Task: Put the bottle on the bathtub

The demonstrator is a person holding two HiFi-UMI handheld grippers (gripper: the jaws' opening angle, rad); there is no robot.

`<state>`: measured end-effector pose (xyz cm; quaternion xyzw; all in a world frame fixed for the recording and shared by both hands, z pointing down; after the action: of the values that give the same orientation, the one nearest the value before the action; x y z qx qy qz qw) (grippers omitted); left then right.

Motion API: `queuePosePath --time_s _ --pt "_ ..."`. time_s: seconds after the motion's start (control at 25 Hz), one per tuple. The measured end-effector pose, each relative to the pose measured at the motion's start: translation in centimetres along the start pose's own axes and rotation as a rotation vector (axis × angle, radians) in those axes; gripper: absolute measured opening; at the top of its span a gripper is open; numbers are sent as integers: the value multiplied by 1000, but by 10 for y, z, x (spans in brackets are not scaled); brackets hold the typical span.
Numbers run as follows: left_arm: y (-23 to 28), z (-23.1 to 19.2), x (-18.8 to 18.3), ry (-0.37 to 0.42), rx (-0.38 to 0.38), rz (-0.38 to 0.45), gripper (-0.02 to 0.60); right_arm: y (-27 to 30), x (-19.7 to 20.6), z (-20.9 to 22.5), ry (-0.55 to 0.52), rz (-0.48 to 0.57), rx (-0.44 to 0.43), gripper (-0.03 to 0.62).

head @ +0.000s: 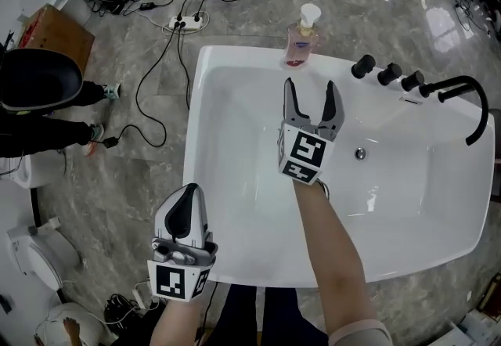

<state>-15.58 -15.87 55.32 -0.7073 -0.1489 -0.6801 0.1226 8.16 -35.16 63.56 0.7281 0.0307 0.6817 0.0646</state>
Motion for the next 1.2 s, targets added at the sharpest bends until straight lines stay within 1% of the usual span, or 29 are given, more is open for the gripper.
queuePosePath --time_s 0.04,0.08,0.12,0.16,0.2,0.32,0.48,0.64,0.84,1.04,1.2 --pt "-1 1 -3 0 2 2 9 -9 -3 2 0 -3 13 352" --pt "-1 2 -6 1 3 4 9 -18 -7 3 -3 -6 32 274" --pt "-2 2 -10 0 4 6 9 -27 -12 4 -9 -10 52 175" --pt "-3 2 -13 -2 4 8 9 -36 -18 5 -14 -14 68 106" --pt "-4 3 -17 -6 5 10 9 -44 -24 6 -15 -19 75 19" --pt "-7 8 -29 -14 14 17 9 -74 -42 8 -3 -34 60 8" --pt "-7 9 -48 -4 35 34 9 -119 -71 3 -3 -17 34 8" --pt "-10 9 -79 15 56 52 9 -165 -102 2 35 -31 18 8" --pt "-24 14 -118 17 78 65 9 -222 -142 3 97 -64 -4 8" --pt "-35 19 -166 34 60 53 9 -260 -202 6 128 -56 -52 8" --pt "-53 23 -213 29 46 46 9 -289 -257 7 108 -54 -99 8"
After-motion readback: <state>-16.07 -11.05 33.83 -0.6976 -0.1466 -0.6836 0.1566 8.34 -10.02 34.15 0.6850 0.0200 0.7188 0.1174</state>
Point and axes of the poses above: the fingertips, and each gripper's own axes: y forward along the fingers, z to its right, x out of its underside, the point moved 7 cm from there along -y, backward along the fingers, and after that the axes turned 2 degrees about z, right-handed, at the moved point
